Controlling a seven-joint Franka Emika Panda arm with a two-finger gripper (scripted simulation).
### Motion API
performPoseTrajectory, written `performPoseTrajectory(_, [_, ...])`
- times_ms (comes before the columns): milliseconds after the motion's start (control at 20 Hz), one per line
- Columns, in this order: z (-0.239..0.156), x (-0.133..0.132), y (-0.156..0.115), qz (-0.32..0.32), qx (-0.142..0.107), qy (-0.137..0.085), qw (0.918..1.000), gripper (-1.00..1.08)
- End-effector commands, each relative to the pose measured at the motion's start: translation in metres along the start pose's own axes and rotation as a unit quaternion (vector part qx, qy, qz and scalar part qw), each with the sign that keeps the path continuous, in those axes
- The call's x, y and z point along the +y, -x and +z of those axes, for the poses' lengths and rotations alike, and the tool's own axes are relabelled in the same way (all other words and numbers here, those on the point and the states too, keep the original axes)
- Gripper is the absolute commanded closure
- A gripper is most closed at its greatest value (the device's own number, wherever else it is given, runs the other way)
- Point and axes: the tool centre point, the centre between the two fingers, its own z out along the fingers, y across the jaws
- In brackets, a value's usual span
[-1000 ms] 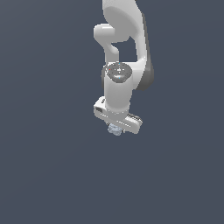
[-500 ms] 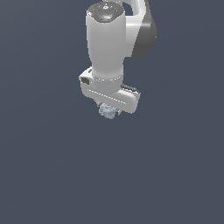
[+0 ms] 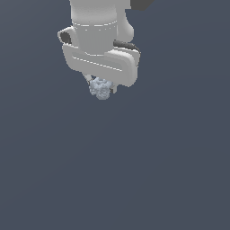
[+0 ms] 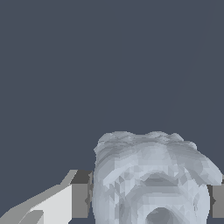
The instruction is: Pick up the object and move it to a goal position.
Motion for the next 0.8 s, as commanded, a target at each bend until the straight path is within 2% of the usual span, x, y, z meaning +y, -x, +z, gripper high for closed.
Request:
performPoseTrajectory(0, [-0.021, 0.005, -0.001, -0.001, -0.001, 0.001, 1.0000, 1.08])
performPoseTrajectory(350, [-0.059, 0.014, -0.005, -0.001, -0.001, 0.001, 1.0000, 1.08])
performPoseTrajectory(750, [-0.072, 0.016, -0.007, -0.001, -0.001, 0.001, 1.0000, 1.08])
